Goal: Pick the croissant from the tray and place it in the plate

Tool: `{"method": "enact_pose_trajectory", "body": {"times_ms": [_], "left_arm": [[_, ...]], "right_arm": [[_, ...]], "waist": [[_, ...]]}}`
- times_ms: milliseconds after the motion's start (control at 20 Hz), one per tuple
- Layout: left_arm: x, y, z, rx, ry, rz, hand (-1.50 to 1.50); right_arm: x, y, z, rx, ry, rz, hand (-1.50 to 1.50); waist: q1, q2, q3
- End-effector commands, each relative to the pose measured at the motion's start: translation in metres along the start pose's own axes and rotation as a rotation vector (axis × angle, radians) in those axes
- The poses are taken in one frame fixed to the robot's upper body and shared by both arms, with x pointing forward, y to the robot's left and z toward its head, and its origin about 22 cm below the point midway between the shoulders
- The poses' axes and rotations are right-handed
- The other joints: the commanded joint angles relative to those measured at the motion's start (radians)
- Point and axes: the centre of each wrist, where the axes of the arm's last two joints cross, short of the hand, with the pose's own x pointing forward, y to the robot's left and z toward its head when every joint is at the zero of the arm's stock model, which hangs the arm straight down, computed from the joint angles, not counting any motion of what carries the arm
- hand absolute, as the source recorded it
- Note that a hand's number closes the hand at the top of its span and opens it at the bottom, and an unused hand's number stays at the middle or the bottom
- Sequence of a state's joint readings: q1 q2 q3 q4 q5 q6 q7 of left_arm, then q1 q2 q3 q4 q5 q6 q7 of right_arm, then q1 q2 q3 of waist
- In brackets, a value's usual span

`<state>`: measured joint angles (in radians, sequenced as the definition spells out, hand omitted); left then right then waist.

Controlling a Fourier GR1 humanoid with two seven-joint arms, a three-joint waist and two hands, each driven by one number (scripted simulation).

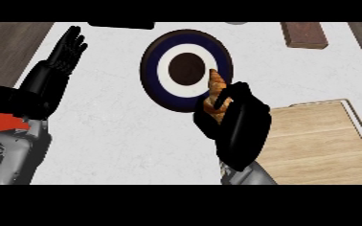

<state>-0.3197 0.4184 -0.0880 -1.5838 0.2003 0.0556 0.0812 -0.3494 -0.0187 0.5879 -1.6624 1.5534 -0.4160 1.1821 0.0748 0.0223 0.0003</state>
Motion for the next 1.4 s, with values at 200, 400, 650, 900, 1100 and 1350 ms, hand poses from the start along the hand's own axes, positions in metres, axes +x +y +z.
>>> {"method": "enact_pose_trajectory", "body": {"times_ms": [200,400,650,900,1100,1350], "left_arm": [[0.003,-0.012,-0.007,-0.024,-0.011,0.000,0.00],[0.012,-0.017,-0.013,-0.025,-0.030,0.007,0.00],[0.015,-0.011,-0.017,-0.036,-0.032,0.014,0.00],[0.002,-0.025,-0.012,-0.046,-0.019,0.018,0.00],[0.000,-0.018,-0.007,-0.030,0.000,0.011,0.00],[-0.002,-0.008,-0.010,-0.010,0.008,-0.008,0.00]], "right_arm": [[0.028,0.045,-0.071,0.041,0.264,0.029,1.50],[0.030,0.054,-0.097,0.058,0.359,-0.055,1.50],[0.025,0.074,-0.110,0.086,0.385,-0.121,-1.50],[0.028,0.087,-0.113,0.010,0.289,-0.255,-1.50],[0.024,0.089,-0.118,-0.132,0.280,-0.386,-1.50],[0.037,0.084,-0.125,-0.204,0.302,-0.554,-1.50]], "waist": [[0.025,0.006,0.001],[0.034,0.008,0.003],[0.044,0.011,0.002],[0.046,0.014,0.002],[0.029,0.002,0.002],[0.013,0.000,0.001]]}}
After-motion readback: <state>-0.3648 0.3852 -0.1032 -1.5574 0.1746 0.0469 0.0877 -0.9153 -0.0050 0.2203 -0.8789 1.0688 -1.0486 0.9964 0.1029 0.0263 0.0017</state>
